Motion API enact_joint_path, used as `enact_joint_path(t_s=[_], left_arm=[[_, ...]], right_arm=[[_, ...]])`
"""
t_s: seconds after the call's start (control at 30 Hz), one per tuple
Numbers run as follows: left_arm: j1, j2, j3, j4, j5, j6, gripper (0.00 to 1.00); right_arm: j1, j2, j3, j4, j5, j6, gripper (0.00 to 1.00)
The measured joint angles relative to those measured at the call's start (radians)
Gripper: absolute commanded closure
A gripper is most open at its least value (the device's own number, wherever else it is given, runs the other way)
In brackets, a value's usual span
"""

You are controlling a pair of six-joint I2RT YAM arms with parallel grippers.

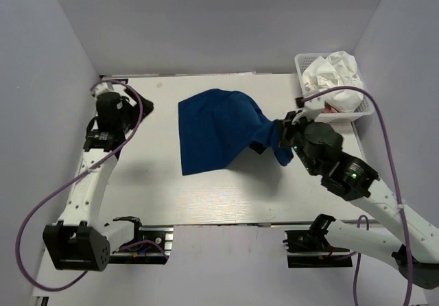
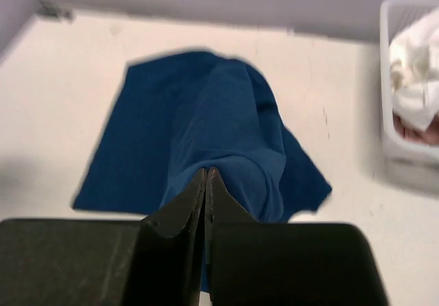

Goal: Fold and stack the t-shirts

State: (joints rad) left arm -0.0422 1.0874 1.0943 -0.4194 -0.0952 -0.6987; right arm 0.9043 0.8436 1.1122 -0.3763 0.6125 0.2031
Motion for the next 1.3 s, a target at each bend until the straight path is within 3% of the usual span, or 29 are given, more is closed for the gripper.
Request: enact_joint_path(t_s=[0.27,0.43,0.67,0.77,0.8,0.9,1.1,1.23,1.3], left_arm=[[-0.062,0.148,-0.338,-0.003,0.3,0.002,0.0],[-0.18,0.176,-0.376,-0.003,0.313,0.002,0.0],[-0.344,0.389,-0.329,-0.022,0.225,-0.002,0.0],[-0.391,0.42,-0.285,-0.036,0.169,-0.014,0.1],[-0.405,0.437,-0.271,-0.044,0.15,-0.018,0.2],[-0.443,0.494,-0.221,-0.074,0.088,-0.03,0.38],[-0.52,0.592,-0.118,-0.173,-0.071,-0.063,0.58],[-0.552,0.627,-0.082,-0.211,-0.142,-0.08,1.0],[-0.56,0.65,-0.05,-0.233,-0.161,-0.088,1.0]], right_arm=[[0.0,0.154,-0.169,-0.13,0.006,0.074,1.0],[-0.013,0.143,-0.22,-0.151,0.01,0.109,1.0],[-0.037,0.134,-0.241,-0.146,0.009,0.131,1.0],[-0.048,0.125,-0.253,-0.144,0.007,0.132,1.0],[-0.051,0.122,-0.256,-0.143,0.005,0.132,1.0],[-0.061,0.116,-0.267,-0.143,0.002,0.133,1.0],[-0.08,0.109,-0.291,-0.137,-0.007,0.133,1.0],[-0.094,0.103,-0.302,-0.127,-0.014,0.13,1.0],[-0.1,0.102,-0.305,-0.122,-0.015,0.129,1.0]])
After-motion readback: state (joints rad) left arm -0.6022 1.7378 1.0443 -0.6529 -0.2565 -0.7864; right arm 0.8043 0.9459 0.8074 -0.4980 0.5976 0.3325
